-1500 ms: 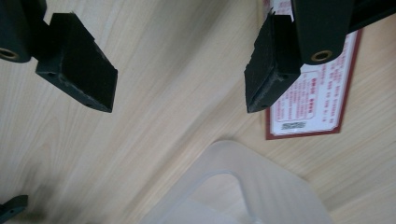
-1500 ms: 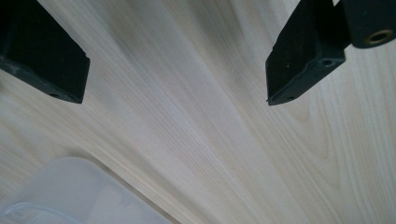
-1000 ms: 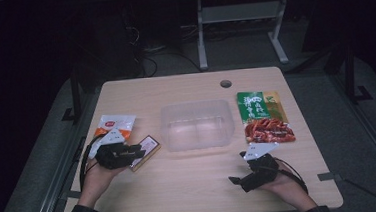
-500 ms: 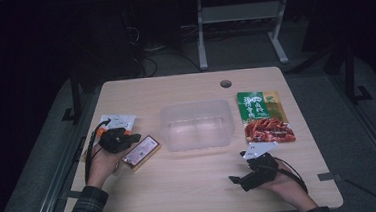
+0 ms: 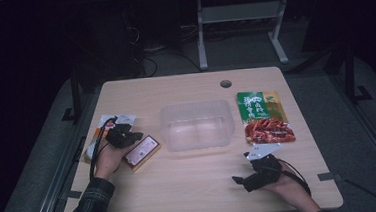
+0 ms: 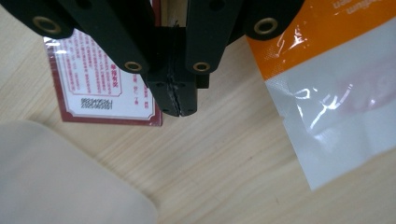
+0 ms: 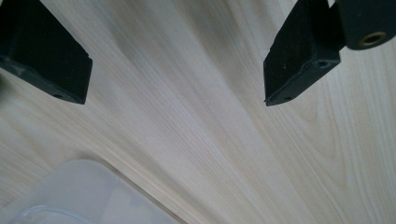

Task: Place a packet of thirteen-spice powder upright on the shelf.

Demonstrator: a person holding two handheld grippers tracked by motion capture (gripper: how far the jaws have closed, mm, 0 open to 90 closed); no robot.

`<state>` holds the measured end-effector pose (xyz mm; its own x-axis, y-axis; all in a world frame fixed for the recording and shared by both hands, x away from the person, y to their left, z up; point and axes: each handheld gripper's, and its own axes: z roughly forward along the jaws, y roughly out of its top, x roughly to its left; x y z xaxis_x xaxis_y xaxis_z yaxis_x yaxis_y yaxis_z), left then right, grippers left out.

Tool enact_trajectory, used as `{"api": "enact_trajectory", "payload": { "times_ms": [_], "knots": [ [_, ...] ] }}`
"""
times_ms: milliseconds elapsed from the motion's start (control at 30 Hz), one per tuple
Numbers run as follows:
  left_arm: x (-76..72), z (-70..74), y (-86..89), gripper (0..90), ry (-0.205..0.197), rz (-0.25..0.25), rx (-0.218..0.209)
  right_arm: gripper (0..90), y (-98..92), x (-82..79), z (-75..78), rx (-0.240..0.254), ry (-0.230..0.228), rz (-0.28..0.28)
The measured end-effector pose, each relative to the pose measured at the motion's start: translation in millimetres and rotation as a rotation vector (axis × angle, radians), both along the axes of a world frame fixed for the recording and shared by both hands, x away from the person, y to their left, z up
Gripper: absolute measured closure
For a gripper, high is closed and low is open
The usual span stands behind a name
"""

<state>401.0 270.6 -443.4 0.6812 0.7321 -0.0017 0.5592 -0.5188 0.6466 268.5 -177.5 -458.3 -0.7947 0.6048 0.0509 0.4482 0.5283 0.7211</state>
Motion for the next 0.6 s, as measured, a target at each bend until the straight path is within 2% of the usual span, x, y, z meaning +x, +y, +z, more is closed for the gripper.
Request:
{"api": "enact_trajectory", "payload": {
  "times_ms": [133, 200, 267, 600],
  "knots": [
    [-1.1, -1.5, -0.6, 89.8, 0.019, -0.019, 0.006, 7.6, -2.4, -0.9, 0.0, 0.003, 0.001, -0.011],
    [-2.6, -2.2, -0.9, 89.8, 0.029, -0.021, -0.005, 7.6, -2.8, -0.9, 0.1, 0.005, -0.001, -0.013],
    [-3.1, -2.2, -0.2, 89.8, 0.034, -0.039, 0.012, 7.6, -3.3, -0.6, 0.1, 0.003, -0.003, -0.012],
    [-16.5, -2.0, -12.3, 89.8, 0.086, -0.100, -0.023, 7.6, -4.2, 0.4, 0.3, 0.006, -0.009, -0.016]
  ]
}}
